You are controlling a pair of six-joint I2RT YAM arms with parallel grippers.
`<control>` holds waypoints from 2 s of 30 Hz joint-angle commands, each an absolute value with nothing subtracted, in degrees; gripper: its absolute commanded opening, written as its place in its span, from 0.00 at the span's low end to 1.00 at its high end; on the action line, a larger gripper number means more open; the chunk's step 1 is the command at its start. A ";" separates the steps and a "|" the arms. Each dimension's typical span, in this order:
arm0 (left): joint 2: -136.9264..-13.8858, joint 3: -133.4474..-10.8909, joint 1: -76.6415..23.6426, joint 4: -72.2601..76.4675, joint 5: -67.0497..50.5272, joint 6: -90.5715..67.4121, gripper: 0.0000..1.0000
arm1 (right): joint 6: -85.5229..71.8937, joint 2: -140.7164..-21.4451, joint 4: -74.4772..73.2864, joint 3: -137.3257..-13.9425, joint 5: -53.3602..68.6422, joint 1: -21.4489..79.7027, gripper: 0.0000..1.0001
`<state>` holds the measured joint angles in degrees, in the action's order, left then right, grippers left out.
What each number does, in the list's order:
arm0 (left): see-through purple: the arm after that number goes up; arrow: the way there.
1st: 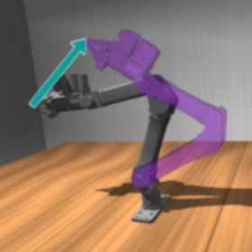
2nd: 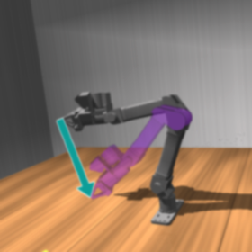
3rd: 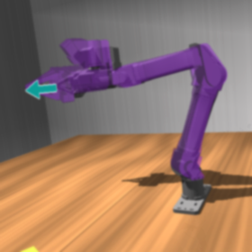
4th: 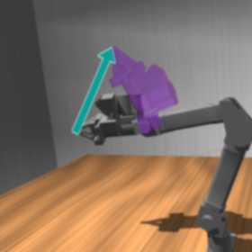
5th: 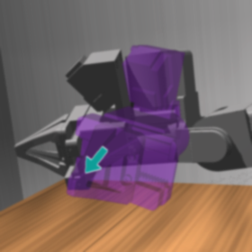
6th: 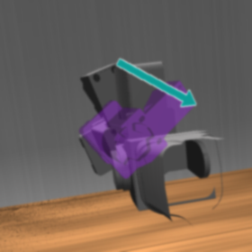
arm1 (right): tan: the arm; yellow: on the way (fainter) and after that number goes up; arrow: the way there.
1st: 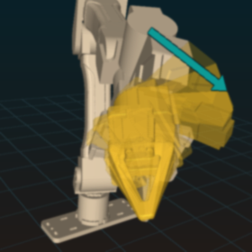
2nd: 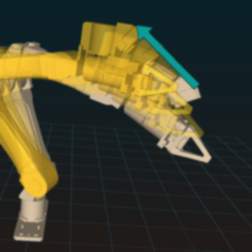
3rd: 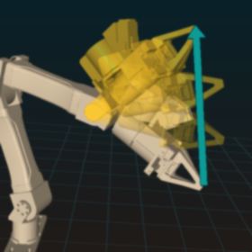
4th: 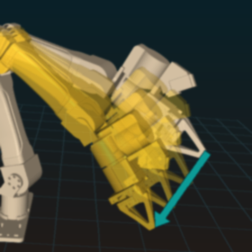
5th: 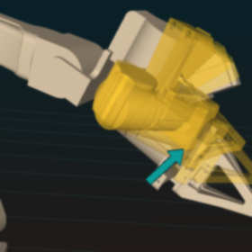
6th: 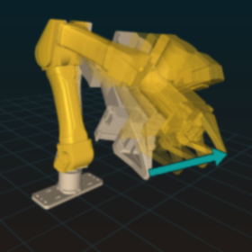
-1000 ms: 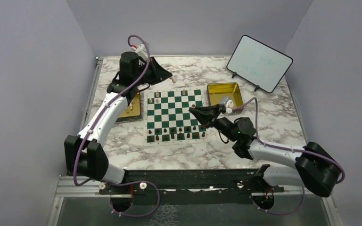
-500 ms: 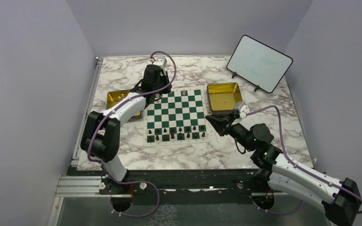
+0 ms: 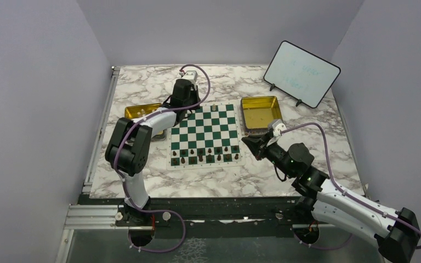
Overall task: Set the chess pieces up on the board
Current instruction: Place the chess piece on the chessboard.
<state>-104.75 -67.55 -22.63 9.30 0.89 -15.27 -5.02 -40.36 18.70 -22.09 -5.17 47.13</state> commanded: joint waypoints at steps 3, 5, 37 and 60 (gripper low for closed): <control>-108.53 -69.24 -23.02 15.39 -2.65 -15.84 0.02 | -3.47 -41.01 17.27 -23.67 -6.81 46.85 0.07; -109.72 -70.08 -23.31 15.62 -3.12 -15.86 0.02 | -3.17 -41.25 17.14 -23.73 -7.01 46.89 0.08; -115.49 -71.72 -26.02 17.31 -1.14 -14.19 0.08 | -0.63 -41.34 17.01 -23.38 -8.59 46.85 0.08; -115.64 -73.68 -26.10 16.91 -0.41 -11.95 0.08 | -0.53 -40.29 16.09 -23.20 -8.88 46.85 0.07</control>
